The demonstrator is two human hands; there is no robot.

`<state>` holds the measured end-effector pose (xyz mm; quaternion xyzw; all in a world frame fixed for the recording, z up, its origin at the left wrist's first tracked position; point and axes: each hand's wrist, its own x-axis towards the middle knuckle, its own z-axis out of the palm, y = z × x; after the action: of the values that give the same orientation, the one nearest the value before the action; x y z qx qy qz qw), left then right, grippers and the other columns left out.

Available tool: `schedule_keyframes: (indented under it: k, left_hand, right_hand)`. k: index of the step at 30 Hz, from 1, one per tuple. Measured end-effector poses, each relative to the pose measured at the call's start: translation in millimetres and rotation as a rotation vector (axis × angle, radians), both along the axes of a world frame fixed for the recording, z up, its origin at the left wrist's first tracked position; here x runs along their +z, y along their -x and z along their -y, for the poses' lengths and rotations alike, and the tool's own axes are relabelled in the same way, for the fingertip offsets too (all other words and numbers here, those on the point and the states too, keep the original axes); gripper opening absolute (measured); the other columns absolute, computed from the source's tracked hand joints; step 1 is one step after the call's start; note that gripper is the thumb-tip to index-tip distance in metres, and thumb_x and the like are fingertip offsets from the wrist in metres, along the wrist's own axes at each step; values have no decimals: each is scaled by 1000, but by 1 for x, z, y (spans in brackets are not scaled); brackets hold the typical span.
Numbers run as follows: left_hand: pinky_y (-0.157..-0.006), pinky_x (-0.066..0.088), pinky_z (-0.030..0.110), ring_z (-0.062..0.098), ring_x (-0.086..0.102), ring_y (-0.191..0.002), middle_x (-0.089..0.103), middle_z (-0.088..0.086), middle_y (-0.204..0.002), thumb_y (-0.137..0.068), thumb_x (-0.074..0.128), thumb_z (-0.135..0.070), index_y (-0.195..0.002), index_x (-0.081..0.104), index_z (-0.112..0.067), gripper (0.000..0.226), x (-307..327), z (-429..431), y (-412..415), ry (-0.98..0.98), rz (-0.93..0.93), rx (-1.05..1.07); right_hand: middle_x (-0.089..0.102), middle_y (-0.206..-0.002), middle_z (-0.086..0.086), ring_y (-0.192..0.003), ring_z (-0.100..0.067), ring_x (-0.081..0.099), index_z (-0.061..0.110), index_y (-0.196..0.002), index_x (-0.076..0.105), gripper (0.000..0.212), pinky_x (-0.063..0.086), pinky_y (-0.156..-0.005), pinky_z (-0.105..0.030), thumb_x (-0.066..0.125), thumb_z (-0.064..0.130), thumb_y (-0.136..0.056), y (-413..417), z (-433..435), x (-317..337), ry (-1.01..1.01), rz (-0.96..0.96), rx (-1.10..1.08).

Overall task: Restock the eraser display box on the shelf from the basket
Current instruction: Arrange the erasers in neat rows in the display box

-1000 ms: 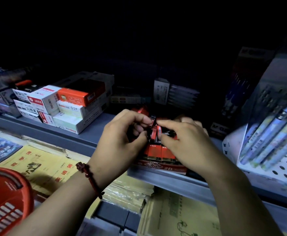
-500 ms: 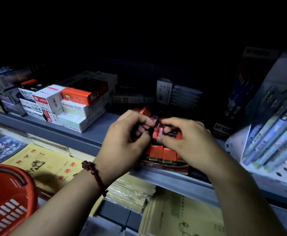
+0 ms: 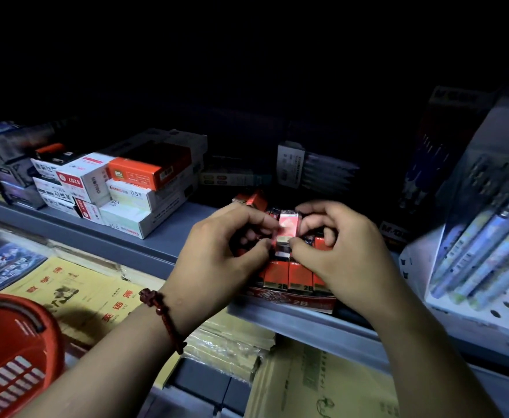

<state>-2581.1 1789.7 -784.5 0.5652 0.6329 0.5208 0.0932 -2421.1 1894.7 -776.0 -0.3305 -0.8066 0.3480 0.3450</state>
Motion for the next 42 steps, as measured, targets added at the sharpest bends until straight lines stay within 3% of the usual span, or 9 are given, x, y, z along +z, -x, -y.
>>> schedule_keyframes:
  k: [3, 6, 12, 19, 24, 30, 35, 38, 42]
  left_hand:
    - [-80, 52, 24, 13, 64, -85, 72, -8, -95, -84, 82, -14, -112, 72, -29, 33, 1, 0, -1, 12, 53, -33]
    - [-80, 48, 17, 9, 63, -84, 72, -10, -97, -82, 84, -13, -124, 68, -29, 48, 2, 1, -2, 7, 60, -39]
    - [-83, 48, 19, 11, 64, -88, 72, -14, -97, -81, 85, -19, -131, 64, -37, 58, 4, 2, -2, 32, 19, -51]
    - [-80, 47, 21, 9, 61, -82, 72, -6, -91, -79, 85, -13, -124, 65, -31, 52, 4, 1, -2, 30, 133, -113]
    - [-81, 47, 18, 6, 60, -82, 73, -7, -91, -79, 85, -11, -123, 64, -30, 52, 3, -1, -1, 32, 141, -110]
    - [-88, 55, 34, 14, 66, -94, 72, -12, -94, -84, 82, -18, -108, 71, -31, 30, 2, 3, 1, 78, 58, -64]
    - [-81, 44, 10, 11, 60, -92, 59, -6, -99, -85, 73, -2, -90, 75, -22, 21, 6, 6, 1, -14, -182, 81]
    - [-84, 41, 10, 9, 56, -95, 53, -6, -99, -86, 71, -8, -89, 74, -22, 14, 7, 8, 1, 1, -243, 117]
    - [-83, 48, 35, 14, 54, -90, 49, -11, -91, -86, 60, -44, -84, 73, -30, 19, 16, 8, -4, 115, -418, 171]
  right_hand:
    - [73, -84, 13, -54, -3, 40, 27, -110, 68, 32, 44, -52, -28, 78, 10, -84, -2, 1, 2, 79, -103, 69]
    - [75, -84, 14, -56, -1, 42, 26, -107, 69, 30, 43, -55, -17, 78, 7, -85, -3, -1, -2, 138, -157, 102]
    - [77, -85, 7, -67, -12, 43, 25, -105, 72, 26, 42, -64, -25, 79, 8, -86, -2, -5, -5, 219, -247, 106]
    - [79, -93, -3, -95, -45, 66, 31, -105, 74, 18, 54, -84, -60, 74, 22, -90, -6, -4, -2, 243, -273, 166]
    - [78, -89, -4, -91, -42, 67, 25, -101, 75, 17, 56, -82, -55, 76, 12, -89, -4, -2, 1, 221, -285, 95]
    - [75, -87, 10, -85, -13, 71, 26, -102, 73, 16, 56, -87, -35, 76, 17, -88, -7, -10, -2, 126, -123, -70]
    - [68, -84, 8, -54, -2, 54, 32, -96, 73, 16, 38, -54, -15, 74, 20, -86, -10, -6, 4, -54, 67, -50]
    - [60, -86, 10, -68, -2, 50, 33, -91, 69, 7, 35, -61, -21, 73, 31, -85, -8, -2, 5, -114, 220, -64]
    - [59, -96, 8, -82, -10, 52, 36, -88, 65, 13, 37, -66, -26, 72, 45, -84, -6, -3, 2, -102, 287, -109]
